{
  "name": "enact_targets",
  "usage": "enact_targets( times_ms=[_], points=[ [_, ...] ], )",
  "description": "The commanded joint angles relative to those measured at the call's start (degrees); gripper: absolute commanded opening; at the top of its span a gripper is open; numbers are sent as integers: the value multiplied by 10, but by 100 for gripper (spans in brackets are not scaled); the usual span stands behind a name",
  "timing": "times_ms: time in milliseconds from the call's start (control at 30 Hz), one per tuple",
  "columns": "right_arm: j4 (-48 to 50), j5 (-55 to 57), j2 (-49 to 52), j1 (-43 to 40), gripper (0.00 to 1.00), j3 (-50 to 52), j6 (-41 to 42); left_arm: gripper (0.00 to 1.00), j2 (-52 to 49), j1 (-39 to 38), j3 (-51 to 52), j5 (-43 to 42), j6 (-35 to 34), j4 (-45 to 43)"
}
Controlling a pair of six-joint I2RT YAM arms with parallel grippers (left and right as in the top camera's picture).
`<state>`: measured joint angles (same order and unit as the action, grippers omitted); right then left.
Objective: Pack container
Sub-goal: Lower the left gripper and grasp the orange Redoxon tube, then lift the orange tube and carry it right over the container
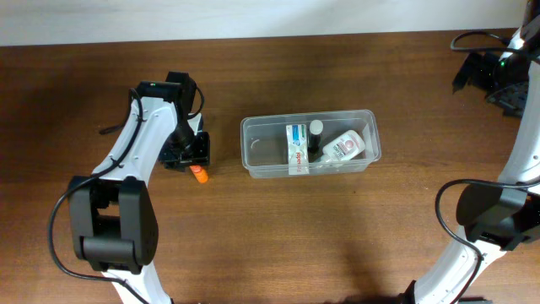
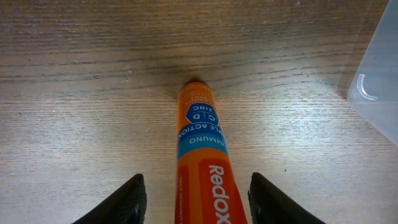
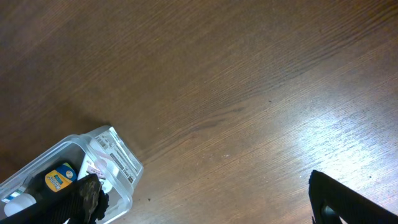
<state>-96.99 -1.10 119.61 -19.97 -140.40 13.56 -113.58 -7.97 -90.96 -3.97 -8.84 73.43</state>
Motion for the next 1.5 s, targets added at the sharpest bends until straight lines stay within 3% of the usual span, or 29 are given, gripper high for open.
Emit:
enact_targets(
  times_ms=[0,100,300,567,900,1200,1467],
  points=[
    [-3,1,-12,-3,98,0,5,52,-9,-2,2,6,-2,1],
    [-3,1,-12,-3,98,0,5,51,-9,-2,2,6,-2,1],
    [-3,1,-12,-3,98,0,5,38,-9,-2,2,6,-2,1],
    [-3,1,-12,-3,98,0,5,32,-9,-2,2,6,-2,1],
    [-3,1,-12,-3,98,0,5,31,-8,-2,-26,6,-2,26],
    [-3,1,-12,-3,98,0,5,31,-8,-3,-223,-4,-2,113],
    [-3,1,-12,-3,98,0,5,31,-8,-38,-437,-67,-2,162]
  ],
)
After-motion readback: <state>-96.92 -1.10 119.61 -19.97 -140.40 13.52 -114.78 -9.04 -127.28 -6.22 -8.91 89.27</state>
